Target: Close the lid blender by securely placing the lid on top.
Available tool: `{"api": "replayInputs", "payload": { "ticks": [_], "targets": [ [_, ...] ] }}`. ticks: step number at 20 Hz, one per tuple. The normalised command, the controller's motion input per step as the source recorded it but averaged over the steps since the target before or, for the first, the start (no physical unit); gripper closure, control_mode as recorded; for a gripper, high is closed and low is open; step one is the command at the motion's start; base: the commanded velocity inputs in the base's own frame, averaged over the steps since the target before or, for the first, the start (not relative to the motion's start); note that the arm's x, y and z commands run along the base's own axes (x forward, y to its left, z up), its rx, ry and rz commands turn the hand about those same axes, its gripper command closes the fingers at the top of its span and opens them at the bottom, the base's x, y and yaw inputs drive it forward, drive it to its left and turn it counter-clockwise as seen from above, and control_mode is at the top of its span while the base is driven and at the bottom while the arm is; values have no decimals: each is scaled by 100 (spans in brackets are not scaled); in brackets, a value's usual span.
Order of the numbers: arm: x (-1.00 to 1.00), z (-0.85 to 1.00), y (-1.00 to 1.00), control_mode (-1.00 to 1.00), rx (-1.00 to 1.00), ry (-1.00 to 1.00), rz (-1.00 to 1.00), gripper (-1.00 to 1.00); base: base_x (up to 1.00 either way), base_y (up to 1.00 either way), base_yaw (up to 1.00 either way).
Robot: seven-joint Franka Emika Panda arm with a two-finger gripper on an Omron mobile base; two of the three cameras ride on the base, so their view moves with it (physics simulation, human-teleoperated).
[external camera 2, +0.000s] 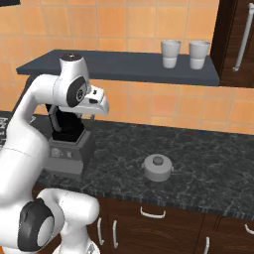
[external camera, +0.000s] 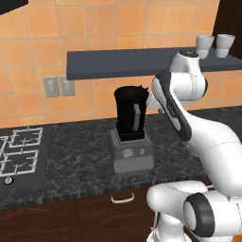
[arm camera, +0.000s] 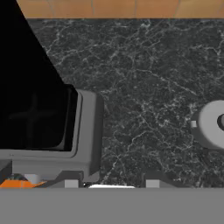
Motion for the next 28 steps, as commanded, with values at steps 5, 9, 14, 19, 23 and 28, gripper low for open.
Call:
{"api": "replayInputs", "payload": {
  "ticks": [5,9,14,19,23,28],
  "targets": [
    [7,-9,-72,-100,2,3,-1,-100,0,0,0],
    [52,-30,-100,-100,0,16,-14,-100,0,0,0],
    [58,-38,-100,-100,0,23,-18,-100,0,0,0],
    [17,-41,-100,-100,-3,28,-24,-100,0,0,0],
    [0,-26,-89,-100,-3,18,-24,-100,0,0,0],
    [0,-14,-6,-100,0,0,0,-100,0,0,0]
  ]
}}
